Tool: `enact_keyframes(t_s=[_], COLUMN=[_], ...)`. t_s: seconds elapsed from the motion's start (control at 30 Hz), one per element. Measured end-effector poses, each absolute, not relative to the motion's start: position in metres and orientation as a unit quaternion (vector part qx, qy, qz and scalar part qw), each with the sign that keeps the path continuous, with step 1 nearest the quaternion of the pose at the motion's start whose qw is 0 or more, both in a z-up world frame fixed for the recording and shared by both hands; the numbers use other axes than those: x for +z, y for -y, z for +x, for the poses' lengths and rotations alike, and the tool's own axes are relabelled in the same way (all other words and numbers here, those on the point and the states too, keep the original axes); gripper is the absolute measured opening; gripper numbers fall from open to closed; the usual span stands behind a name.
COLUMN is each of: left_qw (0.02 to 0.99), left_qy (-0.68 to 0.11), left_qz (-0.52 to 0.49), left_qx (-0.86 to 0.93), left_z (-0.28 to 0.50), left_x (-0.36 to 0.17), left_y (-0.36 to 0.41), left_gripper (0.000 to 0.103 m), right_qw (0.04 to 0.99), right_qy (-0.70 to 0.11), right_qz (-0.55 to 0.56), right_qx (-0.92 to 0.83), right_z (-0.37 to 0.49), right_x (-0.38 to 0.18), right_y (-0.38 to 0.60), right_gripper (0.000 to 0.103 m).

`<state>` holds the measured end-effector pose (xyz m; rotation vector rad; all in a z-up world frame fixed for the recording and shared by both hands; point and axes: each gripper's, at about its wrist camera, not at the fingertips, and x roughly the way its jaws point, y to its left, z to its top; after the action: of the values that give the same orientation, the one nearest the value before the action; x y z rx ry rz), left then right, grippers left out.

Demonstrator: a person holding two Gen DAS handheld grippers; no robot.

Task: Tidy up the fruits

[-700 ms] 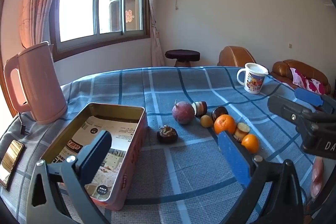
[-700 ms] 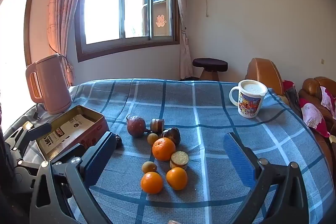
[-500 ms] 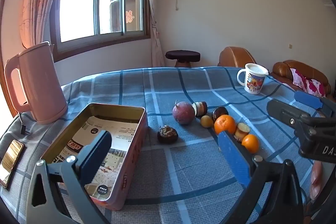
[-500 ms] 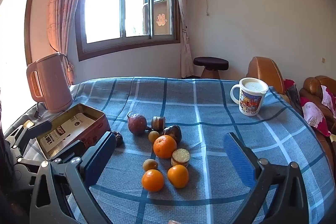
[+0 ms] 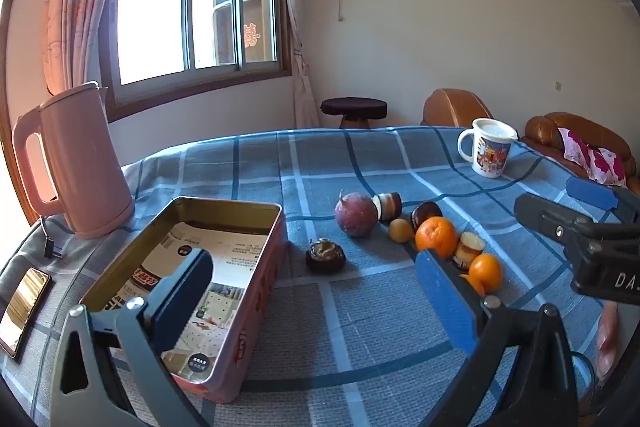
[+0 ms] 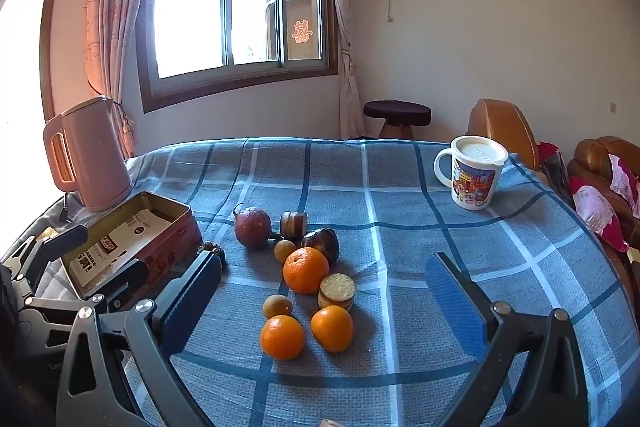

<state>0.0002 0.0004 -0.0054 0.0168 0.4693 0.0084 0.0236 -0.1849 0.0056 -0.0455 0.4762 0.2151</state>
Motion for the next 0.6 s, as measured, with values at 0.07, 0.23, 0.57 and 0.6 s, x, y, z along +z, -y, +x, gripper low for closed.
enact_keyframes(t_s=[0.07,0.23,0.57,0.6], left_qw=[0.973,0.972,0.972,0.972], left_qy=[-0.233,-0.237,-0.235,-0.235], left_qz=[0.009,0.010,0.011,0.011], left_qx=[0.005,0.005,0.005,0.005], left_z=[0.0020,0.0044,0.0049,0.0051], left_x=[-0.0086,-0.0144,-0.0155,-0.0157], left_y=[0.0005,0.0010,0.0002,0.0002], left_gripper=[0.103,0.103,0.103,0.103], right_qw=[0.966,0.966,0.965,0.965], right_qy=[-0.236,-0.238,-0.241,-0.241], right_qz=[-0.021,-0.017,-0.015,-0.014], right_qx=[0.104,0.103,0.100,0.101], right_z=[0.0245,0.0242,0.0263,0.0263], right_x=[0.0038,0.0020,-0.0015,-0.0015], right_y=[0.1863,0.1891,0.1926,0.1928], right_gripper=[0.102,0.102,0.102,0.102])
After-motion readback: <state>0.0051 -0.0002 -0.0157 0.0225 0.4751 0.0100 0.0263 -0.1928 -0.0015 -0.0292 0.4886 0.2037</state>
